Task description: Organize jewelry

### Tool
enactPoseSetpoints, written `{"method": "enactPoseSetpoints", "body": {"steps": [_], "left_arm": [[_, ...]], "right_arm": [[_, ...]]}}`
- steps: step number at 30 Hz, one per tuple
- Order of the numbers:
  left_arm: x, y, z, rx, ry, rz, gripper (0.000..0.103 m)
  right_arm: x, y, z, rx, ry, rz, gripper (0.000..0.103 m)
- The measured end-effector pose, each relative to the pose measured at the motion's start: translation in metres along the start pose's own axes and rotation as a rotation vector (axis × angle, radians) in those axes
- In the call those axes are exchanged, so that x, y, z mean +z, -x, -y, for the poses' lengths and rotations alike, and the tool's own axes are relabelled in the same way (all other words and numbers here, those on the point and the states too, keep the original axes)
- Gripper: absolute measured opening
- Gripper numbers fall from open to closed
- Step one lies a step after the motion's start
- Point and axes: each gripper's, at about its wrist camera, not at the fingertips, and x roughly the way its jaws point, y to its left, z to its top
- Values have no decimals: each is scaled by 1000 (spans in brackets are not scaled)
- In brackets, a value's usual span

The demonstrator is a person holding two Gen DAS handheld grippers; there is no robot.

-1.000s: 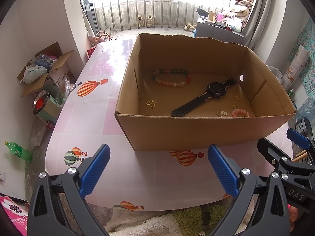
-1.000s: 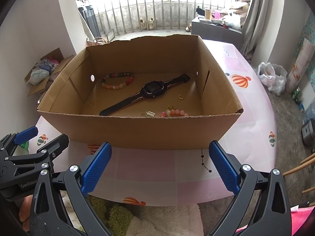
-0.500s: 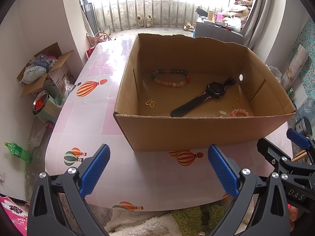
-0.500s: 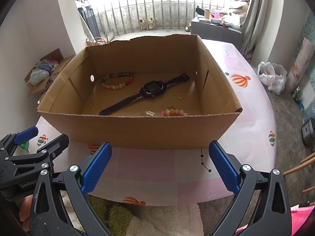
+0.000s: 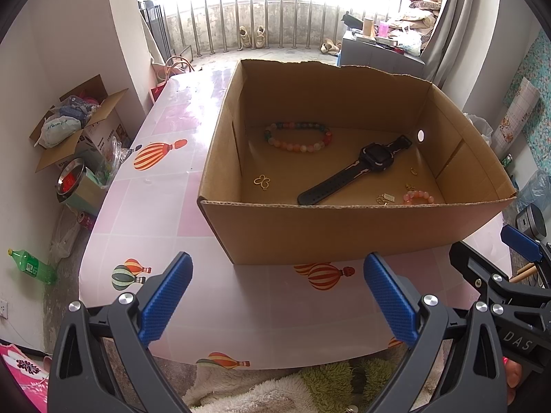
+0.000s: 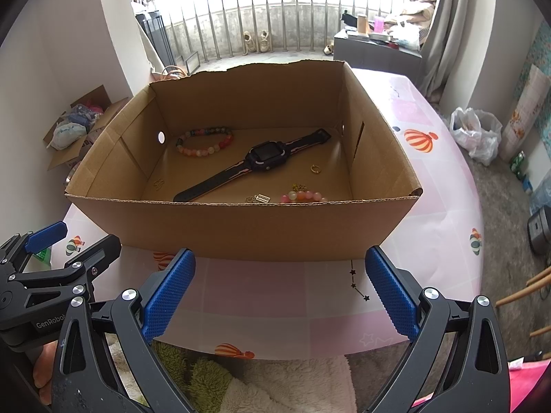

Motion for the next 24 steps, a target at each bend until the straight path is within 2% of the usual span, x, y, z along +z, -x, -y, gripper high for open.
{"method": "enactPoseSetpoints", "body": {"steps": [24], "left_arm": [[2, -1, -1, -3, -1, 0, 97]], "right_arm": [[1, 0, 0, -2, 1, -2, 95]]}}
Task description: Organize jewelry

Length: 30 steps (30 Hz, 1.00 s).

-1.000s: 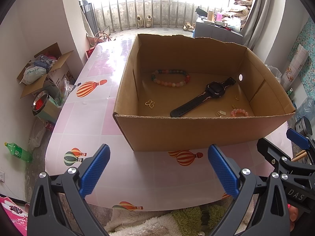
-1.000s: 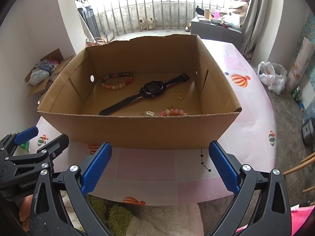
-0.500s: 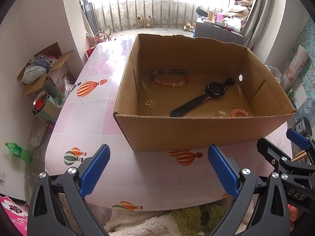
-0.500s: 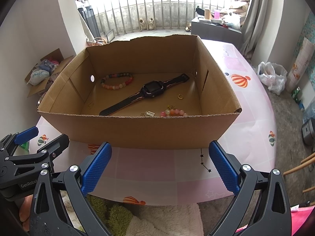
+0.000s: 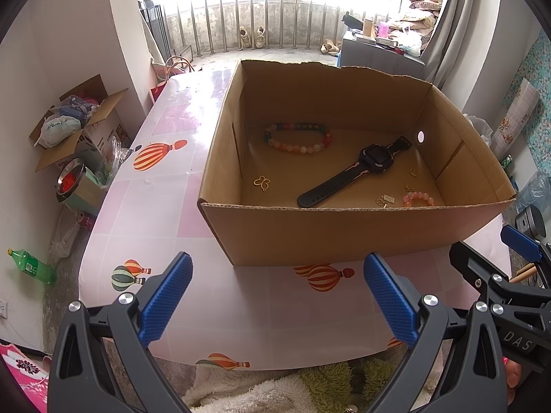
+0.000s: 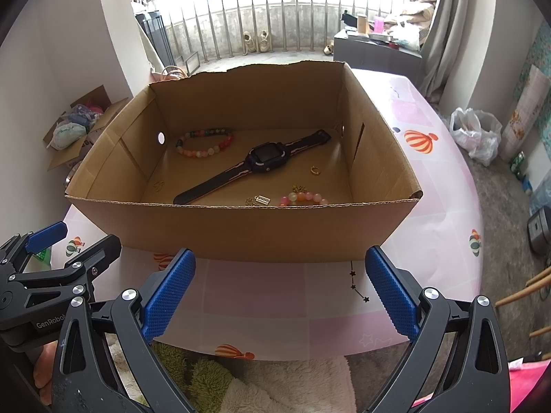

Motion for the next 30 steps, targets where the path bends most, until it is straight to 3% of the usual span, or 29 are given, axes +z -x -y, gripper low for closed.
{"method": "enactPoseSetpoints", "body": {"steps": [30], "left_arm": [[1, -2, 0, -2, -2, -4, 97]], "right_arm": [[-1, -2, -1, -5, -10, -2, 95]]}}
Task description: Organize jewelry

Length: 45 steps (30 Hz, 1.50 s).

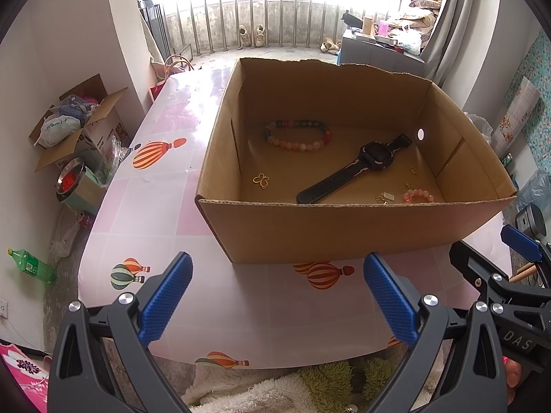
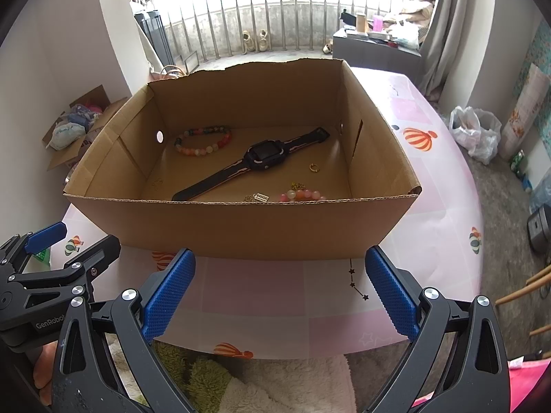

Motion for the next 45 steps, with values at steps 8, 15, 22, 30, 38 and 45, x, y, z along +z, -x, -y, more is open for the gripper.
{"method": "enactPoseSetpoints", "body": {"steps": [8, 15, 22, 30, 38, 45], "left_arm": [[0, 0, 1, -1, 0, -1, 97], [0, 0, 0, -1, 0, -1, 97], [0, 0, 0, -1, 0, -1, 97], [0, 0, 0, 0, -1, -1, 97], [1, -1, -1, -1, -2, 0, 97], [1, -1, -2, -1, -2, -1, 97]], "right_arm": [[-1, -1, 0, -1, -3, -1, 95], [-1, -1, 0, -2, -3, -1, 95], [-1, -1, -1, -3, -7, -1, 95], [-1, -1, -1, -2, -8, -1, 95], [-1, -1, -4, -4, -11, -1, 95], [-1, -1, -4, -5, -12, -1, 95]]}}
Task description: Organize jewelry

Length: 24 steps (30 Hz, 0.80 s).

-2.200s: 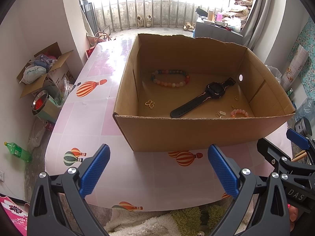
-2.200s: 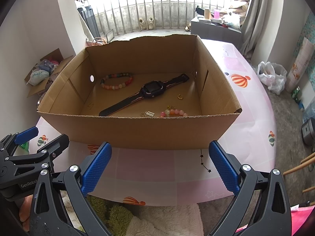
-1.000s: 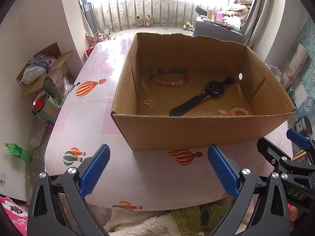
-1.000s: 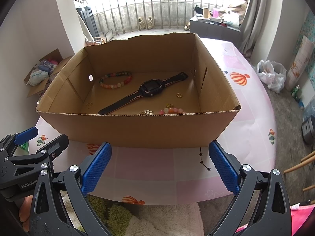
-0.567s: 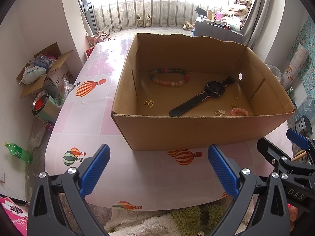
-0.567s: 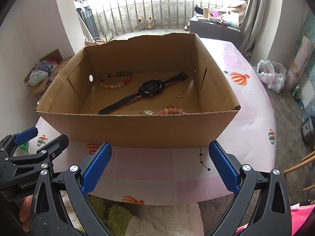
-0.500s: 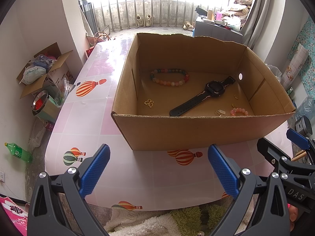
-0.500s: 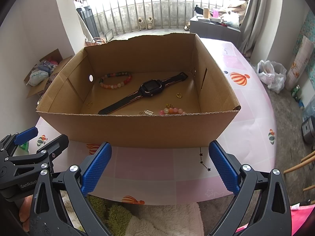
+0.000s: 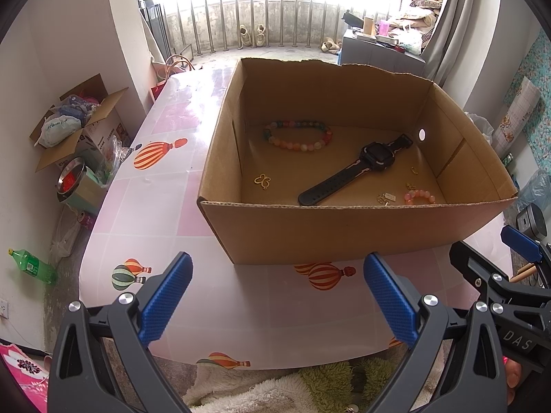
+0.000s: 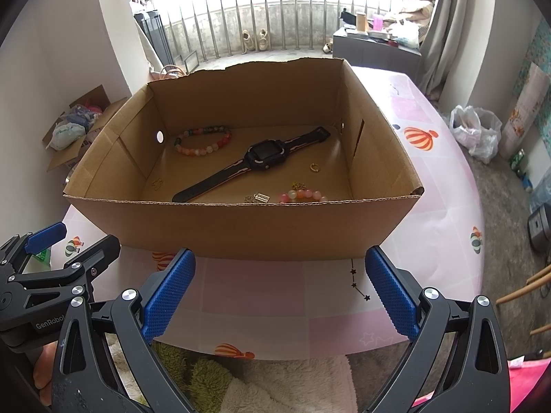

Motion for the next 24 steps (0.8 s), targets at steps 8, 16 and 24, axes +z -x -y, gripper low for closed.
{"method": "enactPoseSetpoints", "body": {"steps": [8, 16, 24], "left_arm": [[1, 0, -1, 0, 0, -1, 97], [0, 0, -2, 1, 0, -1, 97], [0, 0, -2, 1, -1, -1, 97]], "right_arm": [[0, 0, -1, 0, -2, -1, 95], [0, 0, -1, -1, -2, -2, 95], [0, -1, -1, 0, -2, -2, 95]]}}
